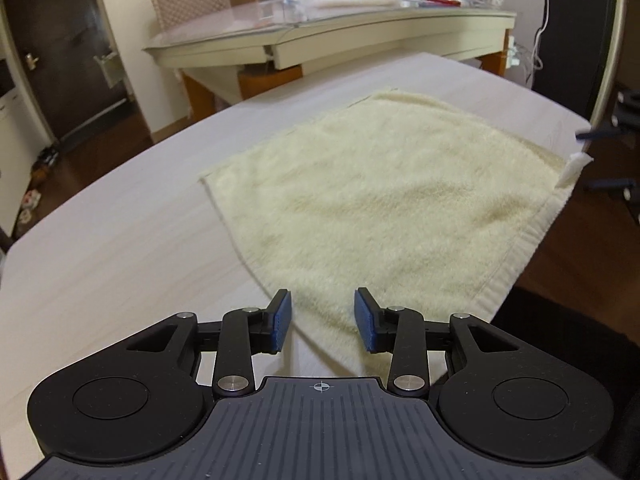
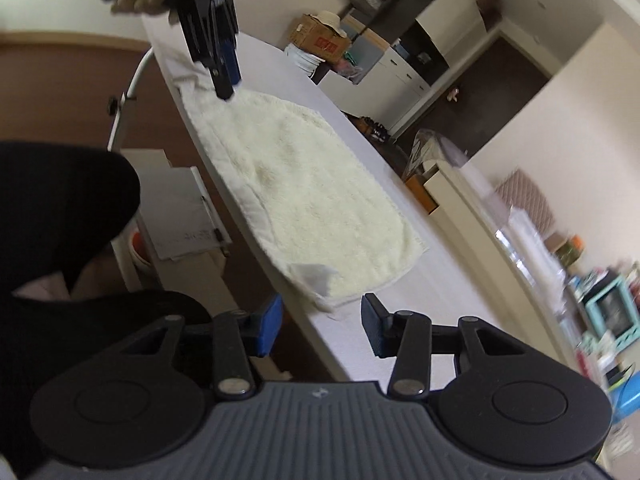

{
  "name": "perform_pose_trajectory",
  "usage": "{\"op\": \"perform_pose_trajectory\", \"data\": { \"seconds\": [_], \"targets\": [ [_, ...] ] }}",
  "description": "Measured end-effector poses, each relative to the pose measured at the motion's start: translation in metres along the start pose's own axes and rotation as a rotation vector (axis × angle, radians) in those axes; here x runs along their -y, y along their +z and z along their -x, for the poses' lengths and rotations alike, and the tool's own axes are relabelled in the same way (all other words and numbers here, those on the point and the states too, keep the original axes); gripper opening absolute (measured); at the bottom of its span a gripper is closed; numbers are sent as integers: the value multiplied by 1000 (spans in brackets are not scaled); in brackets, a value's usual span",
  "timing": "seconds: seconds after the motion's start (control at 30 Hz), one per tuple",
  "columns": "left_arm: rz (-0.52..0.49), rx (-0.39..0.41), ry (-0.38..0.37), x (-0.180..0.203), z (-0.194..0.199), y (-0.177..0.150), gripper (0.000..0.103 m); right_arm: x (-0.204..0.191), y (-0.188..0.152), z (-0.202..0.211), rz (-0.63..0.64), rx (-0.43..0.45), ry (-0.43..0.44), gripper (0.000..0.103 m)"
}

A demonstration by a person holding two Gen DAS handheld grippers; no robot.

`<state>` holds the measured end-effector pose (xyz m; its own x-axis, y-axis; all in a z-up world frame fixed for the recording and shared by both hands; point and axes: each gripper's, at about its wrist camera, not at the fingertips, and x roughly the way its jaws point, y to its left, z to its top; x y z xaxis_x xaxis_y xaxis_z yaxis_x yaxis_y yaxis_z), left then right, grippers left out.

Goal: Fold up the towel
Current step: 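Lift a towel corner with the right gripper and fold it diagonally over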

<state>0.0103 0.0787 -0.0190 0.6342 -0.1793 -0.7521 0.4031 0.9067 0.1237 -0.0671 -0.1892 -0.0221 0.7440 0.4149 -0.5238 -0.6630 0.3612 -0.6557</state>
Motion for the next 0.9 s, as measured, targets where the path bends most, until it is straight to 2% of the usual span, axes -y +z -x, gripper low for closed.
{"op": "perform_pose_trajectory", "data": {
  "seconds": [0.13,0.27,0.37,0.53,0.63,0.77,0.9],
  "targets": [
    [17,13,22,-2,10,-1,39,-7,-1,-5,95,3,-9,45],
    [38,15,22,-4,10,-2,38,-15,1,-10,166,12,-5,34],
    [43,12,12,-3,8,-4,39,-21,2,-12,205,20,-17,34],
    [57,20,-3,-4,5,-3,40,-28,4,-15,271,25,-5,25],
    [63,22,-7,-5,5,-2,41,-28,6,-18,279,19,25,9],
    [54,19,-5,-6,9,-5,42,-25,9,-14,266,30,20,7],
    [-2,10,-29,0,16,-10,42,-18,16,-6,253,50,-18,7]
  ]
}}
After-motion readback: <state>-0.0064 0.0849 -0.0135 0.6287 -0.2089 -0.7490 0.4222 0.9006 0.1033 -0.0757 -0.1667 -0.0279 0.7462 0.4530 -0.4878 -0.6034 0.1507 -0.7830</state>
